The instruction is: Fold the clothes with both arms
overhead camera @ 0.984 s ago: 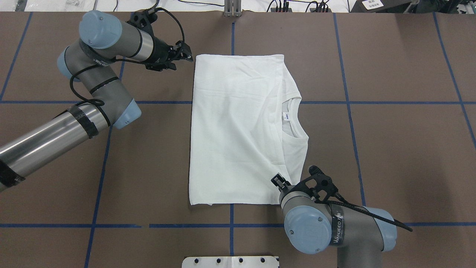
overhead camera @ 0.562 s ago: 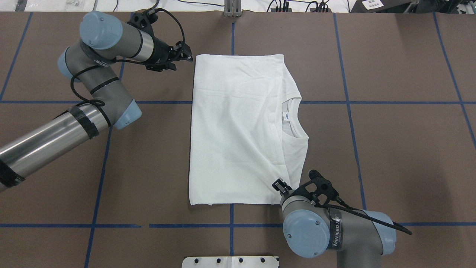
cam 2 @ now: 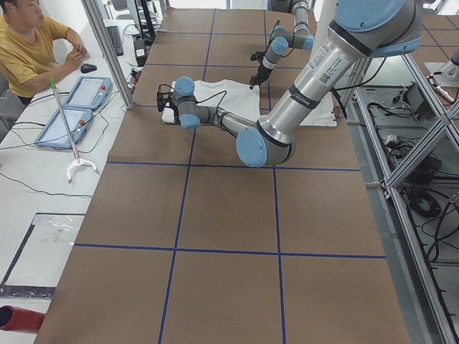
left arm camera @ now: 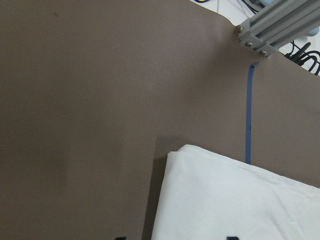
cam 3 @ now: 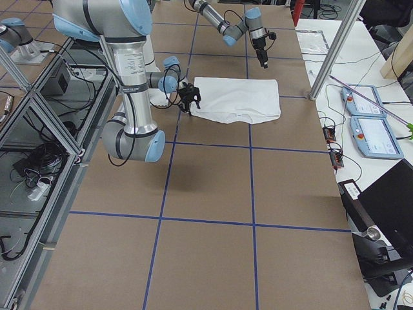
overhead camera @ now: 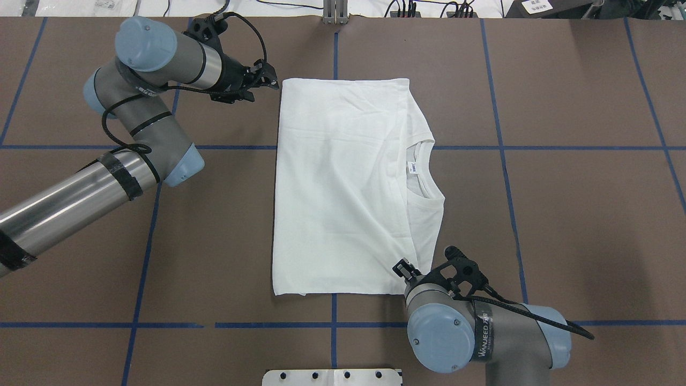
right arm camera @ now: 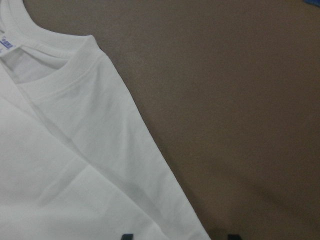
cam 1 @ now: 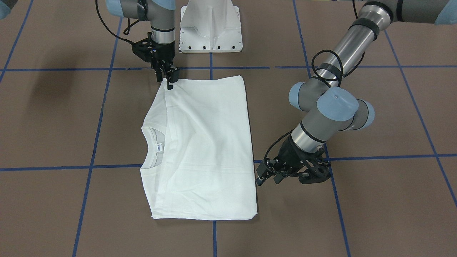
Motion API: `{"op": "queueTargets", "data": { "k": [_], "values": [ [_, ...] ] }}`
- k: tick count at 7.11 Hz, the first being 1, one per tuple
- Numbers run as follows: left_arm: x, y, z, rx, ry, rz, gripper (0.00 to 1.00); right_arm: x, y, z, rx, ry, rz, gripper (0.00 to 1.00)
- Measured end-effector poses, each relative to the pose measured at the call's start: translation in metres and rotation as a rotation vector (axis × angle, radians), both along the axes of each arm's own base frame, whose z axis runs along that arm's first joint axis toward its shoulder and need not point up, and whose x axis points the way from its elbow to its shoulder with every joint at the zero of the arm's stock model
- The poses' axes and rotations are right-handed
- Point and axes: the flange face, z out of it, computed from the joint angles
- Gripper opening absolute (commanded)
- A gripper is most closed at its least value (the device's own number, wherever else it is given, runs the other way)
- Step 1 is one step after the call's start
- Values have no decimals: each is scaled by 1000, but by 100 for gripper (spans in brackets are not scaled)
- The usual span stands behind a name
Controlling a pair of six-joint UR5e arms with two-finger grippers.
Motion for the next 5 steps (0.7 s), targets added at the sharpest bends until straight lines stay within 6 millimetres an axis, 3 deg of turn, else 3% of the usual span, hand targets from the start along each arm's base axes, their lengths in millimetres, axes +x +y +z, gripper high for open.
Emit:
{"op": "queueTargets", "data": {
  "k": [1, 5],
  "values": [
    [0, 0, 2, -2, -2, 0, 73, 0, 0, 1, -1, 1, 0, 0],
    [-1, 1, 4, -3, -3, 0, 73, 2, 1, -4, -12, -8, -8, 0]
  ]
}}
